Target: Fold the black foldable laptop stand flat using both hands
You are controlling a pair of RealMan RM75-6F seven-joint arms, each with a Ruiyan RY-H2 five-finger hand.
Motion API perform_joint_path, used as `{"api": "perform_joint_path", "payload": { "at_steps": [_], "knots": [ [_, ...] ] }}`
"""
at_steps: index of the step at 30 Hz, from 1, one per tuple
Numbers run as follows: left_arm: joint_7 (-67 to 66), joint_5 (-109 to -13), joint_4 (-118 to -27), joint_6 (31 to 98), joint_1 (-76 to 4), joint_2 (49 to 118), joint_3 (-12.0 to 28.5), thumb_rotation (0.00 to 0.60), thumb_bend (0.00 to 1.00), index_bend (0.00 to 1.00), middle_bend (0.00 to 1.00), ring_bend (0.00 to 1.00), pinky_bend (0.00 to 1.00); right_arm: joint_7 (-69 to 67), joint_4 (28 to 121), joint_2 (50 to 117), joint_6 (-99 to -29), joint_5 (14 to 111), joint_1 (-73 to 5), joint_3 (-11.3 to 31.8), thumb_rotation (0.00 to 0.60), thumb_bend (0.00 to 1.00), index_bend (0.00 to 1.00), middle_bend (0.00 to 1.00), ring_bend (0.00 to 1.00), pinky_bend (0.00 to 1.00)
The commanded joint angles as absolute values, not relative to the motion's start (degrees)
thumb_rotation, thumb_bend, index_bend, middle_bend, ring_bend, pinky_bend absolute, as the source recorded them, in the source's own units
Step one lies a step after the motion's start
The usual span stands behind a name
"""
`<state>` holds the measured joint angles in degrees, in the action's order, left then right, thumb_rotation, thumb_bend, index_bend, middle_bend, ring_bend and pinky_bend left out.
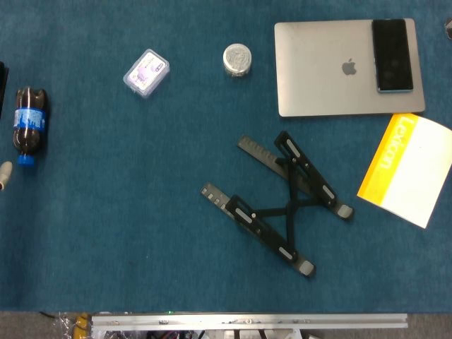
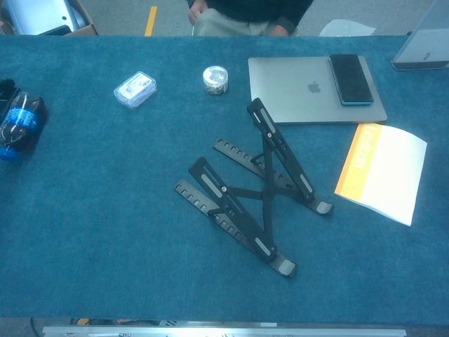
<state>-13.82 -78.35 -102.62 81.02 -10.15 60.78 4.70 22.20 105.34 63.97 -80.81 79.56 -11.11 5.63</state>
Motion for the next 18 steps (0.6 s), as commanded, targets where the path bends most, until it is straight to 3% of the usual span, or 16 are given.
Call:
{"api": "perform_joint_path", "payload": {
  "at_steps": [1, 18],
  "knots": [
    [-14.02, -78.30, -102.64, 80.79, -10.23, 60.85, 4.60, 0.600, 0.25, 0.00, 0.00, 0.00, 0.00, 22.20, 105.20, 64.10, -80.62, 79.46, -11.22, 5.67, 0.600, 0.00, 0.12, 0.18, 0.05, 0.17],
    [-13.58, -79.05, -102.60, 81.53, -9.81, 60.34, 4.52, 0.600, 0.25, 0.00, 0.00, 0.00, 0.00, 20.80, 107.97, 65.09, -75.47, 84.93, -15.03, 4.59, 0.600, 0.00, 0.12, 0.18, 0.05, 0.17]
  ]
}}
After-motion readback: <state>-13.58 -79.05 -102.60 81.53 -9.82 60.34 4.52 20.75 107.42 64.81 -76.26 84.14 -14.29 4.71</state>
